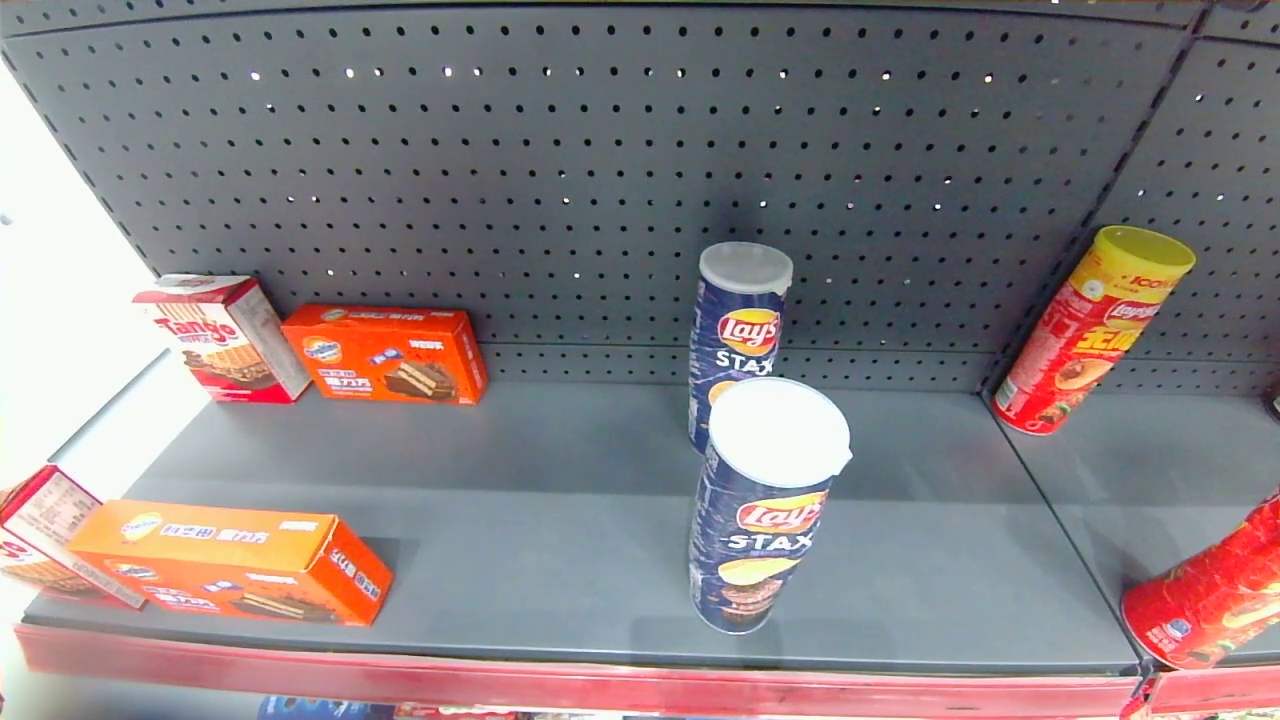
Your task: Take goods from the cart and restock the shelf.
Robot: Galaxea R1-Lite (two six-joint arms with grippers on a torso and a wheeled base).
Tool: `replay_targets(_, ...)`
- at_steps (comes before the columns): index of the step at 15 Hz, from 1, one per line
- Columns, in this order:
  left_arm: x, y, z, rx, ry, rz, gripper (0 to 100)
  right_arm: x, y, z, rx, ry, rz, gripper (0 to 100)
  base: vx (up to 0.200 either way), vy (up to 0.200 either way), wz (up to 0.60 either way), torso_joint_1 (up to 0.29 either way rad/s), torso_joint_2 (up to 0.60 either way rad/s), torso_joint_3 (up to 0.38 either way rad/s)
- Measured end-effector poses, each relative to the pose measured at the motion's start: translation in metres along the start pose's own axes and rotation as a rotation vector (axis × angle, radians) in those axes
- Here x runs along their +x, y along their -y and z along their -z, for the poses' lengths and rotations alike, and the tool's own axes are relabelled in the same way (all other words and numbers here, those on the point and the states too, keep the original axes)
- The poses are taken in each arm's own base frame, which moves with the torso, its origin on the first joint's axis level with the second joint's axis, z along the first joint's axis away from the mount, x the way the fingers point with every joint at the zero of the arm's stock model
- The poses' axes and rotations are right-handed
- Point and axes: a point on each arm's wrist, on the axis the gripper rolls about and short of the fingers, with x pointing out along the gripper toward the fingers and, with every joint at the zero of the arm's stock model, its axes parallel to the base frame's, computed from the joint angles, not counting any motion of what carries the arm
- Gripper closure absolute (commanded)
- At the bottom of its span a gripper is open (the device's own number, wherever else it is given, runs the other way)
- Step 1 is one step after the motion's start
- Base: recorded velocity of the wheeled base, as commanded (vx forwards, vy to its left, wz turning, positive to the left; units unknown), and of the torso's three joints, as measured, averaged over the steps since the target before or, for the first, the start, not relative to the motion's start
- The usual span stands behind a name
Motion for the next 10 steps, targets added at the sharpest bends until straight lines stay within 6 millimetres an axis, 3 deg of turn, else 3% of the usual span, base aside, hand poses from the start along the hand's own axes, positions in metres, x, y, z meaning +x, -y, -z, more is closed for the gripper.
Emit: replay_targets(10, 0.0, 0.0, -0.0002, 0.0, 0.001, -0.002, 0, 0.0, 0.0, 0.0001, -0.002, -0.001, -0.001, 0, 0.0, 0.0, 0.0, 0.0, 0.0, 0.0)
